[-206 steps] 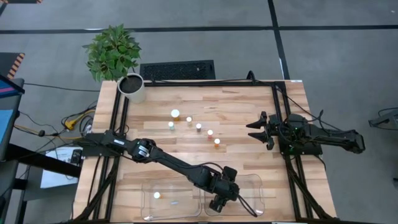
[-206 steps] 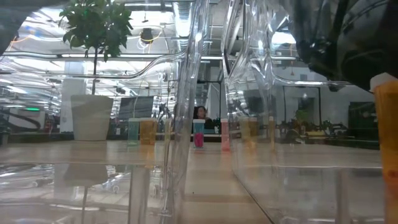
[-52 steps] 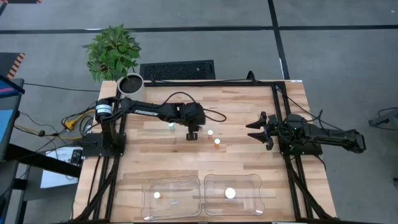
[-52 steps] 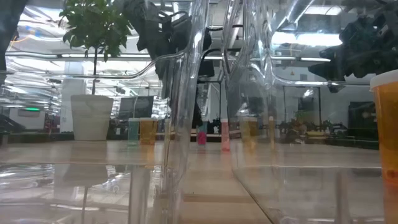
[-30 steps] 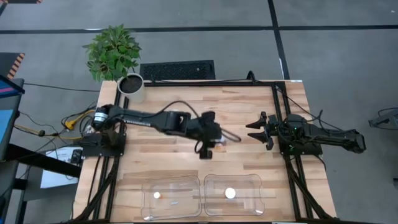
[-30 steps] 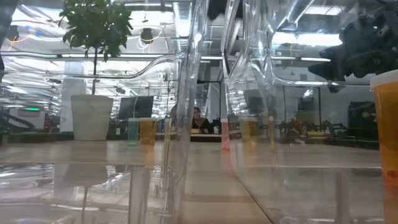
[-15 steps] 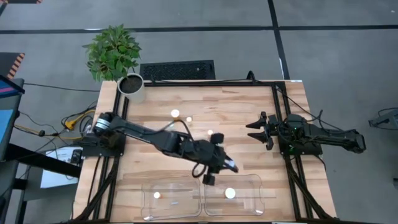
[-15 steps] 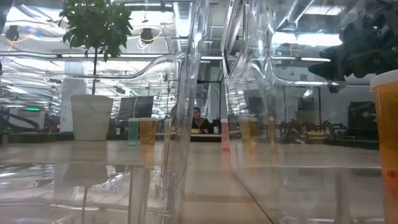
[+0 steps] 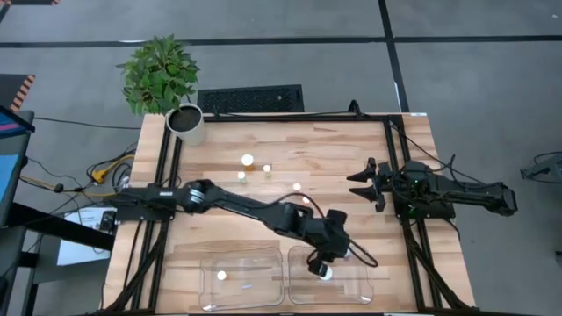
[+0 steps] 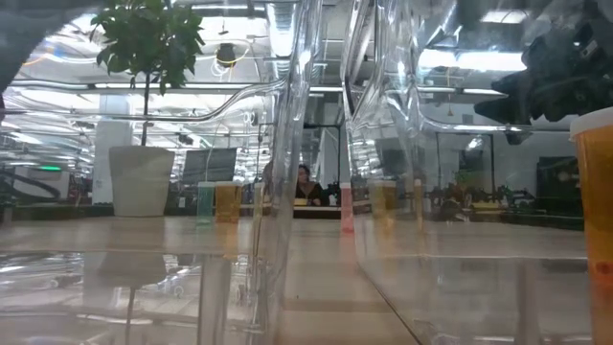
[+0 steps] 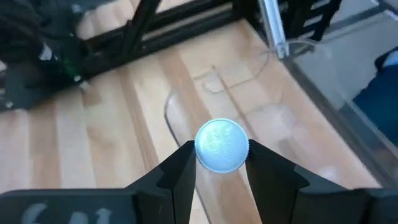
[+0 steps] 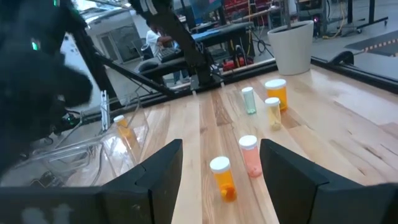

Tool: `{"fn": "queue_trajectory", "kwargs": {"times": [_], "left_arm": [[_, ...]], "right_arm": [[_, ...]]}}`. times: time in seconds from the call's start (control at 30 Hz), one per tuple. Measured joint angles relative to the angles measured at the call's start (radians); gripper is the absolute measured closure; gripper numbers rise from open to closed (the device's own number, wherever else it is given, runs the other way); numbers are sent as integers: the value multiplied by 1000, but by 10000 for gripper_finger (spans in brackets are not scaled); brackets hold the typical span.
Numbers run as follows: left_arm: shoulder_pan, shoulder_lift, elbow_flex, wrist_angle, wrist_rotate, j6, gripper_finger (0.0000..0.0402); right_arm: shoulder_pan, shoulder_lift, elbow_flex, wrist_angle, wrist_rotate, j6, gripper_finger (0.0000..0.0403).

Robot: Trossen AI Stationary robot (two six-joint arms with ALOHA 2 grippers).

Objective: Pick and place medicine bottles into bin by pill shape (circle, oval)
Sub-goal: Put the blue capsule bottle into the right transparent bin

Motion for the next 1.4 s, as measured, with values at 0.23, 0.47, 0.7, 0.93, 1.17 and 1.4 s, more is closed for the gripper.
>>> {"fn": "queue_trajectory", "kwargs": {"times": [0.23, 0.47, 0.7, 0.93, 1.17, 1.4], "left_arm": [[6, 19, -64, 41, 5, -28, 276], [5, 21, -65, 14, 10, -2, 276], [-9, 75, -70, 23, 48, 19, 276], [-17, 74, -69, 8, 28, 28, 276], [-17, 80, -68, -36, -7, 70, 276], [-18, 85, -68, -38, -9, 93, 276]], "right_arm": [[1, 10, 0, 0, 0, 1, 178], [1, 20, 0, 0, 0, 0, 178], [1, 21, 0, 0, 0, 0, 178], [1, 24, 0, 0, 0, -1, 178], [1, 25, 0, 0, 0, -1, 178], [1, 25, 0, 0, 0, -1, 178]]}}
